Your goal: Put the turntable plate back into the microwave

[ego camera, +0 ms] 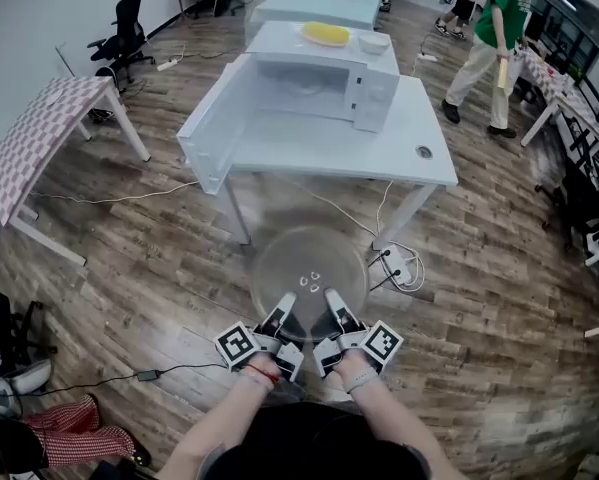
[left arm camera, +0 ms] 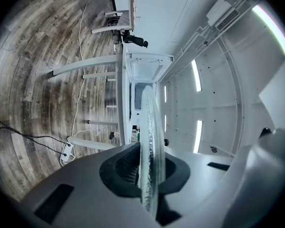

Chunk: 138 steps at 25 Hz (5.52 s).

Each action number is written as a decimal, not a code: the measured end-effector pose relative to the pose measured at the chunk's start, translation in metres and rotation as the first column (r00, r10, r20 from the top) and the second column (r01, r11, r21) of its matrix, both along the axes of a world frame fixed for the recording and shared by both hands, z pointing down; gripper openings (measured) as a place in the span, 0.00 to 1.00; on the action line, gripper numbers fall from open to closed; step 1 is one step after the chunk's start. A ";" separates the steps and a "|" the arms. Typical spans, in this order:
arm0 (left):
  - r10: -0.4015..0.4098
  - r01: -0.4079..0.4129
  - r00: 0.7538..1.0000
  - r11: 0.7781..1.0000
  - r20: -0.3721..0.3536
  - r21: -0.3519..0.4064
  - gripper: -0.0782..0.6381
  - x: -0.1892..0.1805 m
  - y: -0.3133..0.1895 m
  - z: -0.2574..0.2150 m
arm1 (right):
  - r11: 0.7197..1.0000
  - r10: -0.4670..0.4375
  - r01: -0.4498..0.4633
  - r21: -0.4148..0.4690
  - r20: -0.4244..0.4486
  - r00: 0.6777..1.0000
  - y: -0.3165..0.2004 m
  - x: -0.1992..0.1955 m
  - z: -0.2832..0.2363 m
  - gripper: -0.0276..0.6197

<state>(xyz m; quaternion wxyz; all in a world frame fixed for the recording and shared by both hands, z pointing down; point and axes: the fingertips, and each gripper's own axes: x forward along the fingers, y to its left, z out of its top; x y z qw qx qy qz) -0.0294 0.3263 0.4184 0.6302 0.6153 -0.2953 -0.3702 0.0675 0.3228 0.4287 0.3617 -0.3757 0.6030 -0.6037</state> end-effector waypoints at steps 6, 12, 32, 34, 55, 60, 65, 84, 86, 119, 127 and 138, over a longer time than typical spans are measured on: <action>0.012 -0.012 1.000 1.000 -0.001 0.003 0.15 -0.009 -0.011 0.000 | 1.000 0.014 -0.014 0.002 0.000 1.000 -0.010 -0.008 0.003 0.10; -0.004 0.004 1.000 1.000 -0.013 -0.023 0.15 -0.016 -0.009 0.008 | 1.000 0.002 -0.002 -0.011 0.003 1.000 -0.010 -0.016 0.008 0.10; -0.089 0.089 0.996 0.996 -0.013 -0.013 0.15 -0.009 -0.104 0.014 | 0.997 -0.074 0.074 -0.011 0.004 0.997 -0.111 -0.011 0.012 0.10; -0.087 0.087 0.996 0.996 -0.010 -0.018 0.15 -0.007 -0.115 0.017 | 0.997 -0.073 0.073 -0.015 -0.008 0.997 -0.122 -0.007 0.015 0.10; -0.095 0.094 0.995 0.995 -0.005 -0.033 0.15 0.010 -0.240 0.022 | 0.997 -0.081 0.081 -0.017 0.003 0.997 -0.248 0.009 0.020 0.10; -0.118 0.118 0.993 0.992 -0.014 -0.042 0.15 0.021 -0.268 0.022 | 0.994 -0.103 0.103 -0.025 0.001 0.995 -0.279 0.019 0.018 0.10; -0.139 0.138 0.990 0.989 -0.018 -0.044 0.15 0.031 -0.299 0.021 | 0.992 -0.124 0.124 -0.026 0.005 0.992 -0.311 0.028 0.018 0.10; -0.198 0.196 0.979 0.980 -0.040 -0.039 0.15 0.020 -0.334 0.027 | 0.984 -0.178 0.178 -0.017 -0.006 0.984 -0.352 0.017 0.022 0.10; -0.194 0.192 0.980 0.981 -0.037 -0.039 0.15 0.017 -0.341 0.028 | 0.985 -0.175 0.175 -0.017 -0.009 0.985 -0.359 0.014 0.021 0.10; -0.134 0.129 0.986 0.990 -0.096 -0.058 0.15 0.002 -0.441 0.032 | 0.995 -0.099 0.099 -0.008 -0.011 0.995 -0.451 0.002 0.024 0.10; -0.111 0.108 0.991 0.993 -0.071 -0.045 0.15 -0.008 -0.483 0.031 | 0.997 -0.075 0.075 0.000 -0.009 0.997 -0.491 -0.007 0.023 0.10; -0.105 0.101 0.992 0.994 -0.076 -0.049 0.15 -0.007 -0.517 0.036 | 0.998 -0.064 0.064 -0.013 -0.021 0.998 -0.524 -0.007 0.027 0.10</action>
